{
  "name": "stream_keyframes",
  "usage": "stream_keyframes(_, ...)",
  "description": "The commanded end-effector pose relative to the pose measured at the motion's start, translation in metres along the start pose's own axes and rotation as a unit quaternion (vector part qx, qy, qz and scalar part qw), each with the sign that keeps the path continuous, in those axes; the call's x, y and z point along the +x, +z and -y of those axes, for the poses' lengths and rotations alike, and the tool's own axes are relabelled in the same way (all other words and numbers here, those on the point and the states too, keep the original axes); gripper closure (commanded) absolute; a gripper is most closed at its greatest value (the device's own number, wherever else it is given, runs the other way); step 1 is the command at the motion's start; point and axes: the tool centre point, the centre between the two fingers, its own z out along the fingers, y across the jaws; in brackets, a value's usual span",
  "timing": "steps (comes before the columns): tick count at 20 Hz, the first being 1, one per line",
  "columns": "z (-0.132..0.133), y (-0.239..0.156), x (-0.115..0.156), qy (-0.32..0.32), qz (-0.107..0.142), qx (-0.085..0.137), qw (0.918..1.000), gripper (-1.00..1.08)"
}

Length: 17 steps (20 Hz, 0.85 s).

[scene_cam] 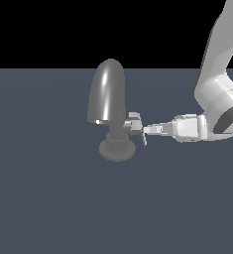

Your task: Turn on the faucet by rotating a designated handle.

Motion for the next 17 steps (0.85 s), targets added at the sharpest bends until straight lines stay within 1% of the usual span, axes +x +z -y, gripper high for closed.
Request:
stream_keyframes(1,0.013,0.0,0.015,0.007,-0.001,0.007,0.9999,1.08)
stream_keyframes(16,0.052,0.0,0.059,0.031,0.002,0.01,0.9995,1.08)
stream_keyframes(17,0.052,0.0,0.059,0.031,0.002,0.01,0.9995,1.08)
